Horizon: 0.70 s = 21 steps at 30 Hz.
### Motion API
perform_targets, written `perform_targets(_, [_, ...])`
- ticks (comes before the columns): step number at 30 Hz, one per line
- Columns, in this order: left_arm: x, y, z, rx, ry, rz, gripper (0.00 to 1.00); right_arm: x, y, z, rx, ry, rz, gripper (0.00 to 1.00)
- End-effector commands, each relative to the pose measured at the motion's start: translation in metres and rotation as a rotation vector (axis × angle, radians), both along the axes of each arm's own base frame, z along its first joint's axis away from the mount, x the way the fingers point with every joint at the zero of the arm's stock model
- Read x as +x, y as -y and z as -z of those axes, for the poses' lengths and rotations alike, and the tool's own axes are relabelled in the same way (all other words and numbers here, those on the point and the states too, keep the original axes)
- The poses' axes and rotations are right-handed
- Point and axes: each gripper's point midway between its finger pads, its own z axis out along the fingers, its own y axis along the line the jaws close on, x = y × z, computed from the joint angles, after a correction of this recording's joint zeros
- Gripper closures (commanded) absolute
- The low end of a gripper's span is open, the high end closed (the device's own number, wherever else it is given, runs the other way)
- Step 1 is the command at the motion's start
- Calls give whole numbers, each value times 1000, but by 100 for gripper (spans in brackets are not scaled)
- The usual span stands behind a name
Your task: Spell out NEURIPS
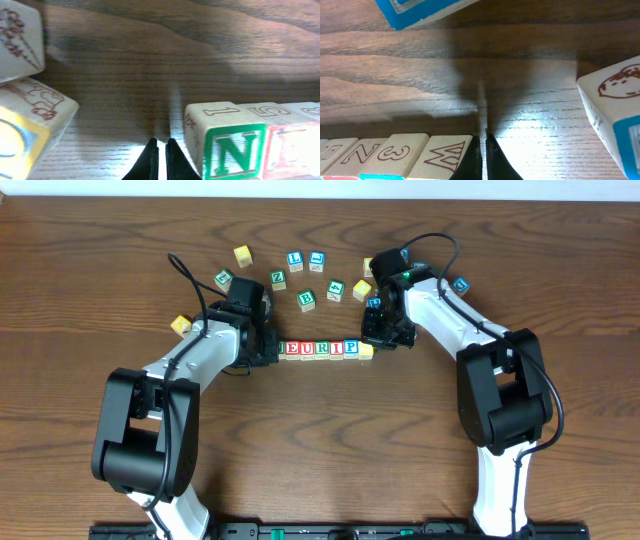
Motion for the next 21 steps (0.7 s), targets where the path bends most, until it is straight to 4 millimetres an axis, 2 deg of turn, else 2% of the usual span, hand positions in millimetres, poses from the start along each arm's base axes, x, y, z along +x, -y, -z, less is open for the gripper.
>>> perform_targets(1, [4,-9,1,55,6,10,92,4,-7,-14,27,31,-22,99])
perform_targets(12, [4,-17,1,104,6,1,92,3,-6,-14,21,32,-36,99])
perform_targets(21, [3,-30,-1,175,1,-15,92,0,18,-10,-109,31,-39,98])
